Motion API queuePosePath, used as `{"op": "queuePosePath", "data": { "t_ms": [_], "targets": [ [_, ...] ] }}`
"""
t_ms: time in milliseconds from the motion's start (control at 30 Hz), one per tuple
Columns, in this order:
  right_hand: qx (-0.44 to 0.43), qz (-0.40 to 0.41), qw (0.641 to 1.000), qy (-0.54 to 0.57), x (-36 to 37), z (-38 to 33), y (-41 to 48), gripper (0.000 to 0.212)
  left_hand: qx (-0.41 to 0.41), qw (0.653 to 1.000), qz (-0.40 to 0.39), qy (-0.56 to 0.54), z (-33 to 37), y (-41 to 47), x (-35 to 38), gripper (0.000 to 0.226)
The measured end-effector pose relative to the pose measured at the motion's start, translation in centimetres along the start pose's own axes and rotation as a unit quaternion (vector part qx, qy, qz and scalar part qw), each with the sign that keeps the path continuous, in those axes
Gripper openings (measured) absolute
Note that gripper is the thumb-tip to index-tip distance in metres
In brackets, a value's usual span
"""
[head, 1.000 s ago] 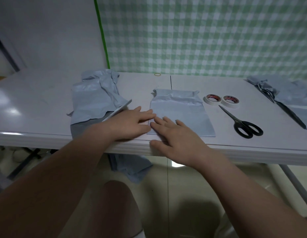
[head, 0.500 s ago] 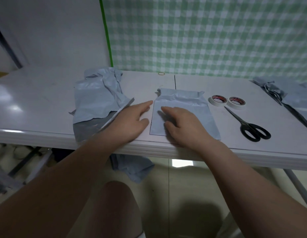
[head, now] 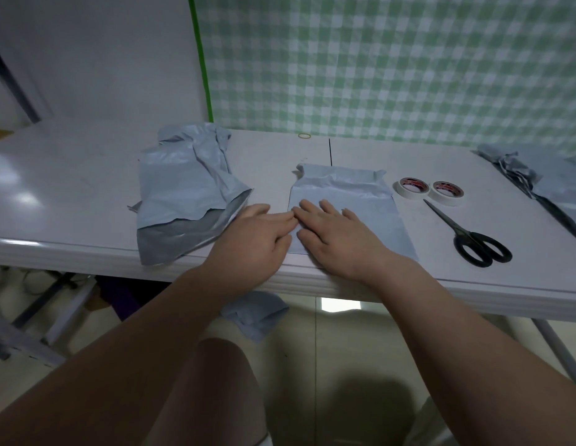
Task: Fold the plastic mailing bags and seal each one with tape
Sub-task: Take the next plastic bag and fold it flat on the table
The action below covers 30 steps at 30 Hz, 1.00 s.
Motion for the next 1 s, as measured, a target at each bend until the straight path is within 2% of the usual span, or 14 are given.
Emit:
{"op": "queuePosePath", "data": {
  "t_ms": [67,233,367,500,567,733,833,867,933,1000],
  "targets": [
    [0.004,-0.010,1.000,-0.010,-0.1,-0.1,-0.2,0.049,-0.005,1.000,0.008,0.021,0.5,-0.4,-0.3,0.052],
    [0.018,-0.028,0.999,-0.024,0.0,-0.1,0.0,0.055,-0.021,0.997,-0.032,0.069,0.6,-1.0,-0.5,0.062],
    [0.025,-0.035,0.999,-0.032,0.2,0.0,0.4,0.057,-0.019,0.996,-0.037,0.079,0.5,-1.0,-0.6,0.060],
    [0.026,-0.042,0.998,-0.040,0.2,0.0,0.3,0.059,0.076,0.993,-0.020,0.086,-0.3,-0.9,-1.2,0.045],
    [0.024,-0.043,0.998,-0.044,0.2,0.0,0.3,0.060,0.092,0.993,-0.015,0.070,-0.8,-0.8,-1.4,0.042],
    [0.024,-0.036,0.998,-0.045,0.2,0.0,0.3,0.060,0.021,0.999,-0.022,0.018,-0.4,0.5,-1.5,0.051],
    [0.018,-0.030,0.999,-0.035,0.3,0.0,0.2,0.061,-0.011,1.000,-0.017,-0.012,0.1,1.9,-0.8,0.030],
    [0.016,-0.028,0.999,-0.033,0.3,0.0,0.2,0.061,-0.019,0.999,-0.032,-0.022,0.3,2.0,-0.5,0.030],
    [0.016,-0.027,0.999,-0.033,0.3,-0.1,0.2,0.062,-0.038,0.996,-0.083,-0.013,0.5,1.9,0.1,0.046],
    [0.018,-0.030,0.999,-0.036,0.2,-0.1,0.1,0.063,-0.043,0.991,-0.123,0.021,0.5,1.6,0.4,0.053]
  ]
}}
Point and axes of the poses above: each hand's wrist, its own y-axis towards the middle knuckle, its own x-axis out of the palm, z = x × y, the point moved 1 cm from there along y, towards the middle knuckle, and after that the axes turned 9 degrees about z, right-handed, at the moved point
